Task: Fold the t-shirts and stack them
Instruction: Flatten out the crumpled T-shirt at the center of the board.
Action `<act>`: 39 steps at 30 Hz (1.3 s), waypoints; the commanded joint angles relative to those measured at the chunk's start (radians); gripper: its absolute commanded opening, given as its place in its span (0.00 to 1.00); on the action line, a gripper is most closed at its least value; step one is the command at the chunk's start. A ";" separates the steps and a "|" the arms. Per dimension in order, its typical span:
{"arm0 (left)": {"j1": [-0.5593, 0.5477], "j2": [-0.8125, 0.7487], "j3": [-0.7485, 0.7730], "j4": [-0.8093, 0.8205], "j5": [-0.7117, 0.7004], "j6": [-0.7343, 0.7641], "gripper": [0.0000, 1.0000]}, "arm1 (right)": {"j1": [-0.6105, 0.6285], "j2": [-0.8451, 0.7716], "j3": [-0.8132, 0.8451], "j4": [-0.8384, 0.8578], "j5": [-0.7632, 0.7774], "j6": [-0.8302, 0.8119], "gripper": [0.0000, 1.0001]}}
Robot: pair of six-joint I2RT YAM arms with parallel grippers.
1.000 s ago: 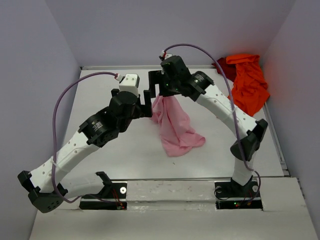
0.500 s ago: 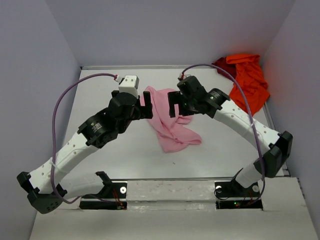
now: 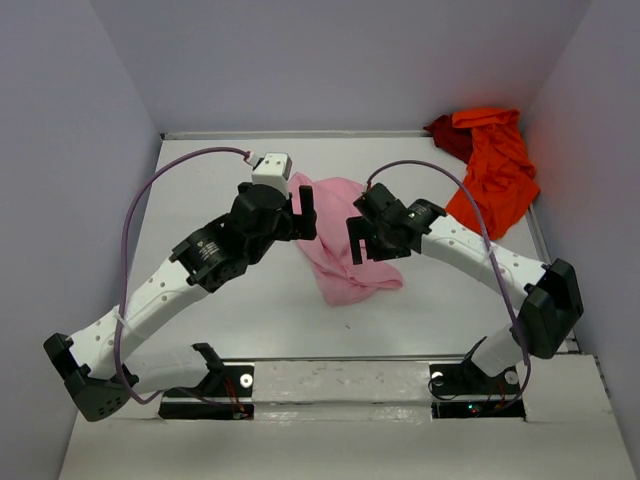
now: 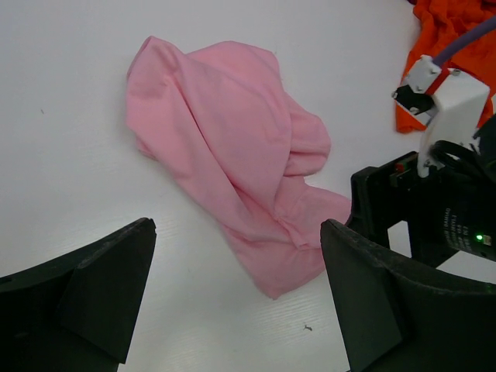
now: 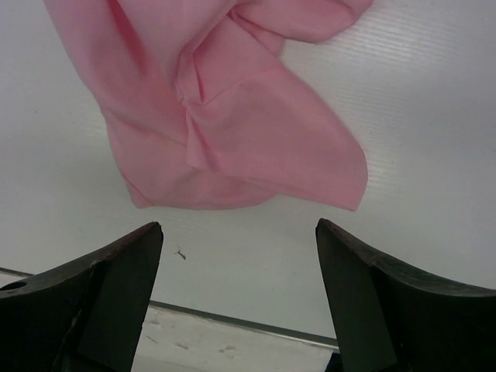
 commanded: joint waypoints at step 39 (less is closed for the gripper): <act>-0.003 -0.005 0.010 0.027 -0.021 0.024 0.97 | 0.038 0.343 -0.025 0.242 -0.128 -0.010 0.52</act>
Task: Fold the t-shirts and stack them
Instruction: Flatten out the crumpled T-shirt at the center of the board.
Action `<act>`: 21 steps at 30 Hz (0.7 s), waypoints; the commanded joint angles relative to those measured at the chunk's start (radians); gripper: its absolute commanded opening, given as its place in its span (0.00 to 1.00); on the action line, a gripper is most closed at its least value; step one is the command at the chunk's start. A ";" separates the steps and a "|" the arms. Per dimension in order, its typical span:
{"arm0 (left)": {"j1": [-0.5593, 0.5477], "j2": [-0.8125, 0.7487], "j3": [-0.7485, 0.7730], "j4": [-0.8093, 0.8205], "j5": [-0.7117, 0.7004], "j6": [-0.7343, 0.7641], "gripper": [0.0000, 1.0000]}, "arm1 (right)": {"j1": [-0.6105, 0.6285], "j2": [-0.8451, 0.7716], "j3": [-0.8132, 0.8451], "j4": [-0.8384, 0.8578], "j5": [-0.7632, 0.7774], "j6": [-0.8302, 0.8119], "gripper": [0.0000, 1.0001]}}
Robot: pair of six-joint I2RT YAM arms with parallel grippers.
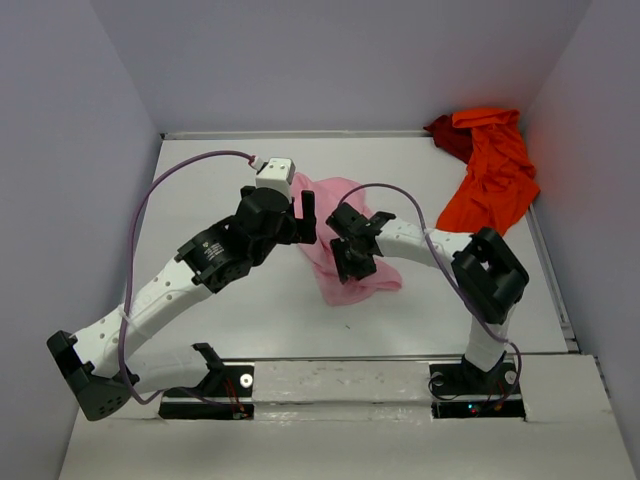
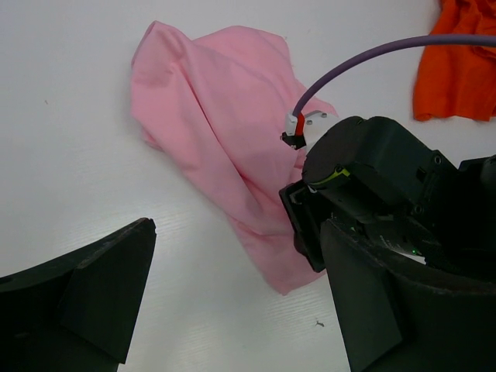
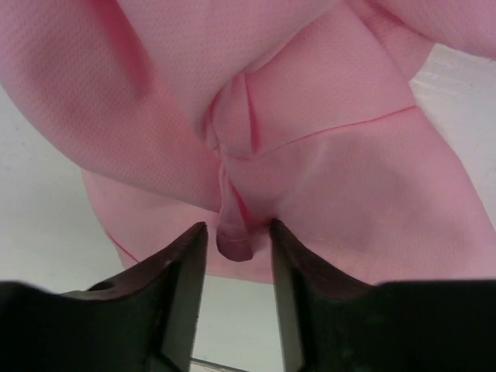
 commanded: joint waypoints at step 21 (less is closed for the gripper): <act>-0.005 -0.035 0.020 0.016 -0.013 -0.017 0.97 | 0.006 -0.064 0.202 -0.115 0.181 -0.040 0.00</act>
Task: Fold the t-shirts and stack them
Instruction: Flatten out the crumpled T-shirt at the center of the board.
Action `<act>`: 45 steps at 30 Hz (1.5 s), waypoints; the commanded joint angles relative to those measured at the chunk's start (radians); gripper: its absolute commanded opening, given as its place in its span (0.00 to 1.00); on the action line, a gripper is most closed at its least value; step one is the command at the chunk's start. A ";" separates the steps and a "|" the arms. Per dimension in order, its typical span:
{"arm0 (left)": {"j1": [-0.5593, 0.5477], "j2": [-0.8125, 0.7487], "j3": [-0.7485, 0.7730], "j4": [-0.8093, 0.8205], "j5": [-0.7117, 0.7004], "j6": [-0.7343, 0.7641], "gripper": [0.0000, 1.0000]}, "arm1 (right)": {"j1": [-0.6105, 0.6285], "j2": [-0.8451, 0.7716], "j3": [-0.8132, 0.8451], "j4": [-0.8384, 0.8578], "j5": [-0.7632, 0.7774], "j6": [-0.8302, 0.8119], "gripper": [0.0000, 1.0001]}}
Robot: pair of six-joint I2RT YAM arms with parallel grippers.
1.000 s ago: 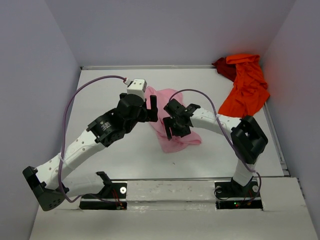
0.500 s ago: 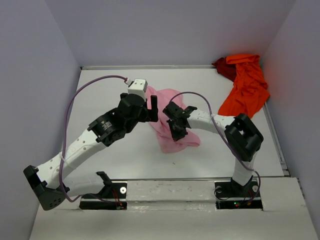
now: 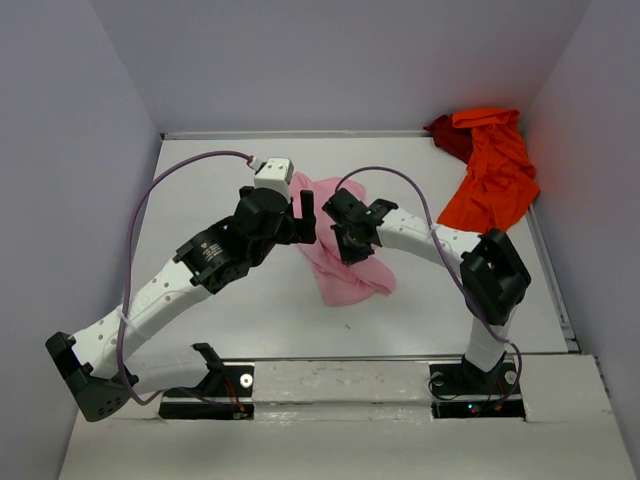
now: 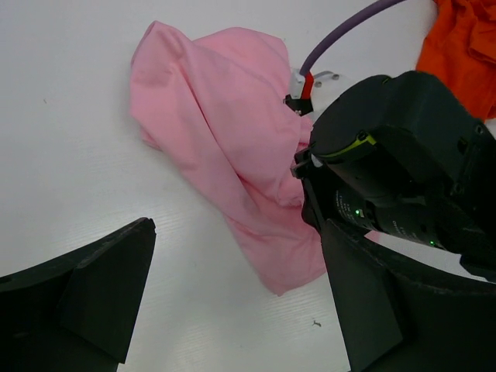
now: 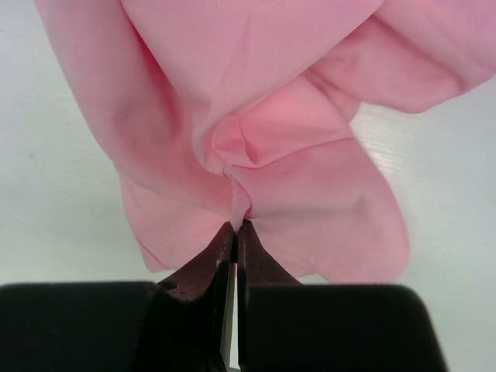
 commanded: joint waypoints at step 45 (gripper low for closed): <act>-0.003 -0.011 0.021 0.044 0.003 0.029 0.97 | -0.249 -0.163 -0.026 -0.260 0.202 0.044 0.57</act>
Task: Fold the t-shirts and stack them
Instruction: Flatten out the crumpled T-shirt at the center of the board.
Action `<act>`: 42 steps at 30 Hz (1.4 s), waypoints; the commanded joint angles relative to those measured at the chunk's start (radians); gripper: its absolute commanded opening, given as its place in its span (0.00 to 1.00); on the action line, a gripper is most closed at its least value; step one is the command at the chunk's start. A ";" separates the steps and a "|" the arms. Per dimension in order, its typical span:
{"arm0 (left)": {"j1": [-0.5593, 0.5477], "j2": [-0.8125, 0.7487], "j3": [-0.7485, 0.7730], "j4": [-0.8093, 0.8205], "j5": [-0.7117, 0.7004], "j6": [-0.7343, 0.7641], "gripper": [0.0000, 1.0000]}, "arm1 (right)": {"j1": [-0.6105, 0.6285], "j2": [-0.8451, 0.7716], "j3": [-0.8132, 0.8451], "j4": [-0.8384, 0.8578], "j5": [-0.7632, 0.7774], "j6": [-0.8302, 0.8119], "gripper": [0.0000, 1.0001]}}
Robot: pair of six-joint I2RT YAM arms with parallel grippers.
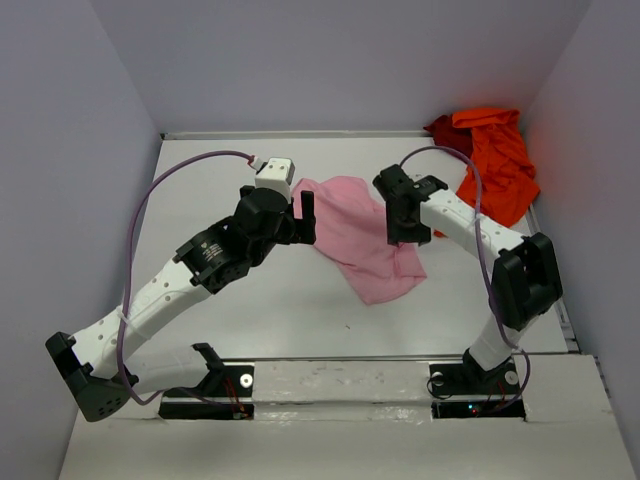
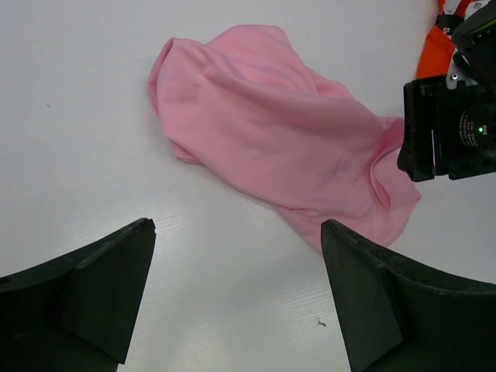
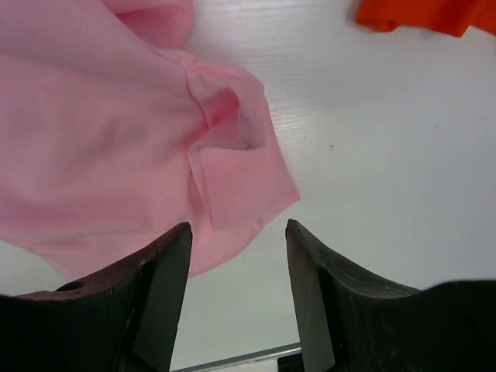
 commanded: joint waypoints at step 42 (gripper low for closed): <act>-0.005 -0.011 0.039 0.015 0.000 -0.010 0.97 | 0.068 0.016 -0.077 0.107 -0.087 0.020 0.00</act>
